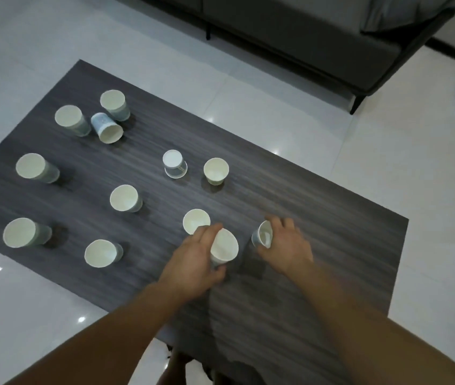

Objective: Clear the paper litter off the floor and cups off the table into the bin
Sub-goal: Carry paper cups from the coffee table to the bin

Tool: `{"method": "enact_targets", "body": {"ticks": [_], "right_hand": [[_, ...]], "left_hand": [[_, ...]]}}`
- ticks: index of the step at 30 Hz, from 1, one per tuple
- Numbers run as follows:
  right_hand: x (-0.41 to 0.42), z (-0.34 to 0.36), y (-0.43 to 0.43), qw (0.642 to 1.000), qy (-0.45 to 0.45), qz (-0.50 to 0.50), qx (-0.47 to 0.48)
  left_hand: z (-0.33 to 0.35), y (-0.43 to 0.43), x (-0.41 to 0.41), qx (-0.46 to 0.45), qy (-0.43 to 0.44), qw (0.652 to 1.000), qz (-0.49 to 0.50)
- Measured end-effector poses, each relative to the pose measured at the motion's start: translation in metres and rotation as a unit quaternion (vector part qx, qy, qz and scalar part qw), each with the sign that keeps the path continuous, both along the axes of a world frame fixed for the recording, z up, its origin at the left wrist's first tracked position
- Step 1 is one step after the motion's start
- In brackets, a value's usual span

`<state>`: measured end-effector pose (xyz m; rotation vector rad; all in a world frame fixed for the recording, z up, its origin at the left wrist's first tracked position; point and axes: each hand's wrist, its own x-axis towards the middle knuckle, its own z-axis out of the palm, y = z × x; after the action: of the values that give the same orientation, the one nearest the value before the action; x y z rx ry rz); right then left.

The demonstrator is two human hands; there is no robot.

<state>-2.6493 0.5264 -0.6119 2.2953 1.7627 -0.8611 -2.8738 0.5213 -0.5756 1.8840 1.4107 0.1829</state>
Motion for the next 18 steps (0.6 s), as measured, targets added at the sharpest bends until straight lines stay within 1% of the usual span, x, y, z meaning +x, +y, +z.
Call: {"method": "enact_targets", "body": {"ticks": [4,9,14,18], "right_hand": [[0.006,0.062,-0.017,0.999,0.003,-0.006,0.048],[0.011,0.131,-0.055,0.996,-0.001,-0.042,0.075],[0.005,0.186,-0.11,0.988,-0.02,-0.126,0.087],[-0.008,0.222,-0.158,0.971,-0.043,-0.21,0.103]], "left_hand": [[0.056,0.011,0.02,0.029,0.016,0.999,-0.008],[0.116,0.001,0.038,0.05,0.035,0.998,-0.034],[0.167,-0.012,0.051,0.093,0.037,0.989,-0.113],[0.199,-0.029,0.054,0.125,0.039,0.968,-0.216]]}}
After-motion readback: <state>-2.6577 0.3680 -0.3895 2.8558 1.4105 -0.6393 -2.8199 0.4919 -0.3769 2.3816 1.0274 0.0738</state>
